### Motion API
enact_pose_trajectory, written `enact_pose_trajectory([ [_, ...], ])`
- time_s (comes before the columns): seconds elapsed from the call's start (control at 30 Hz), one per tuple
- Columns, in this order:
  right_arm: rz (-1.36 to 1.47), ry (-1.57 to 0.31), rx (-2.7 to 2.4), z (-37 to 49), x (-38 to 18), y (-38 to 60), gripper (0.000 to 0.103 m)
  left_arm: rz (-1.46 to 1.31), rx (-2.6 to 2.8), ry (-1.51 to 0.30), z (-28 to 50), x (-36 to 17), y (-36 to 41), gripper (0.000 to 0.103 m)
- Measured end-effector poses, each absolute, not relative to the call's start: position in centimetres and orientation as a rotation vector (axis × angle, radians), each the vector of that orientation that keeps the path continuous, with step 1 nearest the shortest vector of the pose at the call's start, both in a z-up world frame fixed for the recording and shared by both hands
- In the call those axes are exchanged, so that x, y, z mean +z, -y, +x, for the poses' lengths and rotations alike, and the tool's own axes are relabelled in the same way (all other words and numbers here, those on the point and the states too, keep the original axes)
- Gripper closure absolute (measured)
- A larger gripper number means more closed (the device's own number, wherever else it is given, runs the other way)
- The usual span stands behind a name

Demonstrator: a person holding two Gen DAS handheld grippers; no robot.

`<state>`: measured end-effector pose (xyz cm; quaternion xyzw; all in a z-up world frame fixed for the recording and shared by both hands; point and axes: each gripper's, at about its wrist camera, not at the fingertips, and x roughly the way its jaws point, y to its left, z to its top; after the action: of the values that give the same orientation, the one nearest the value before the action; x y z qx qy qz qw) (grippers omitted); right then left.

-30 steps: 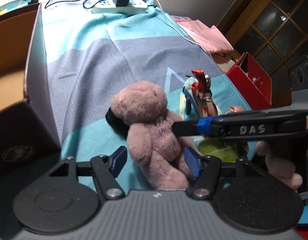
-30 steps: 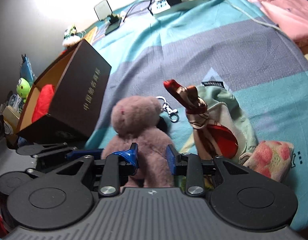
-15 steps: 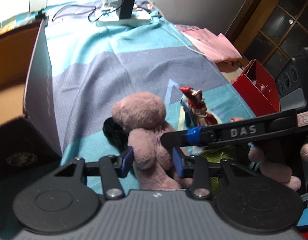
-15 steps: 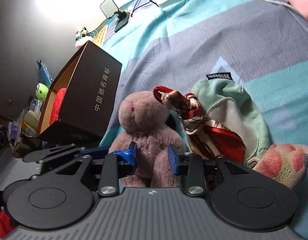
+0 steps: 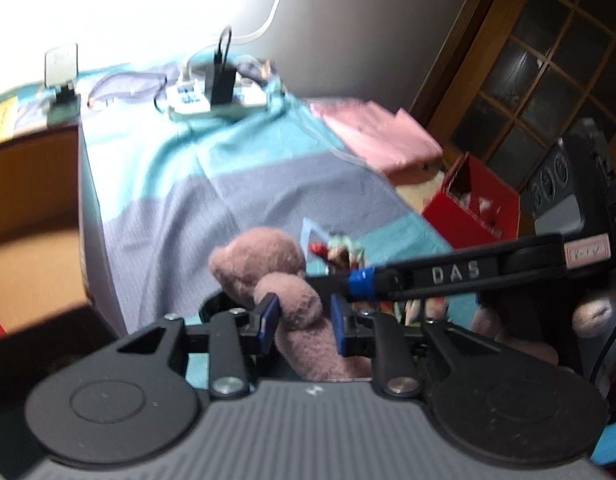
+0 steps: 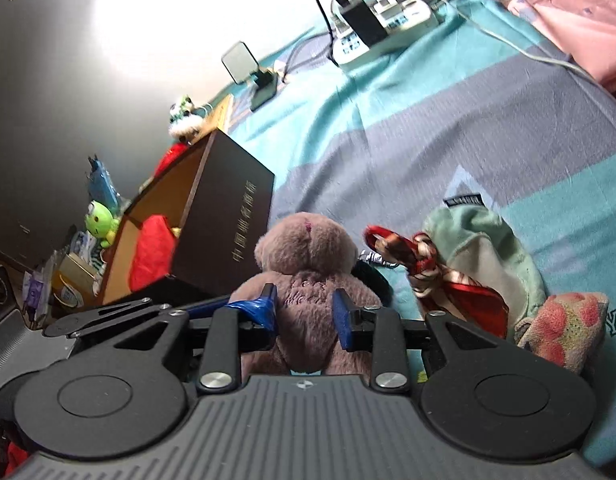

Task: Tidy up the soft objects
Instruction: 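Carry the teddy bear into the box beside the red bag and release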

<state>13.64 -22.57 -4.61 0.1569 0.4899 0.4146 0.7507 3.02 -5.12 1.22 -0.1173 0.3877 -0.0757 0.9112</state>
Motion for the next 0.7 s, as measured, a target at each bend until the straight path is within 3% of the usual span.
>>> enact_pose_trajectory([
  [0.1, 0.353, -1.039, 0.953, 13.0, -2.7, 21.7, 0.096, -0.228, -0.167, -0.717, 2.9, 4.0, 4.3, 0.084],
  [0.23, 0.412, -0.994, 0.996, 12.6, -1.0, 20.1, 0.097, -0.279, -0.213, -0.637, 3.0, 6.4, 2.3, 0.094],
  [0.5, 0.375, -0.963, 0.919, 13.2, -2.4, 18.6, 0.095, -0.349, -0.184, -0.673, 2.6, 3.8, -1.2, 0.095],
  [0.6, 0.415, -1.025, 0.871, 13.6, -4.1, 19.4, 0.093, -0.325, -0.183, -0.693, 1.3, 3.3, -1.9, 0.093],
  [0.7, 0.457, -1.087, 0.819, 14.4, -5.6, 20.1, 0.092, -0.269, -0.176, -0.736, 0.6, 2.5, -2.0, 0.081],
])
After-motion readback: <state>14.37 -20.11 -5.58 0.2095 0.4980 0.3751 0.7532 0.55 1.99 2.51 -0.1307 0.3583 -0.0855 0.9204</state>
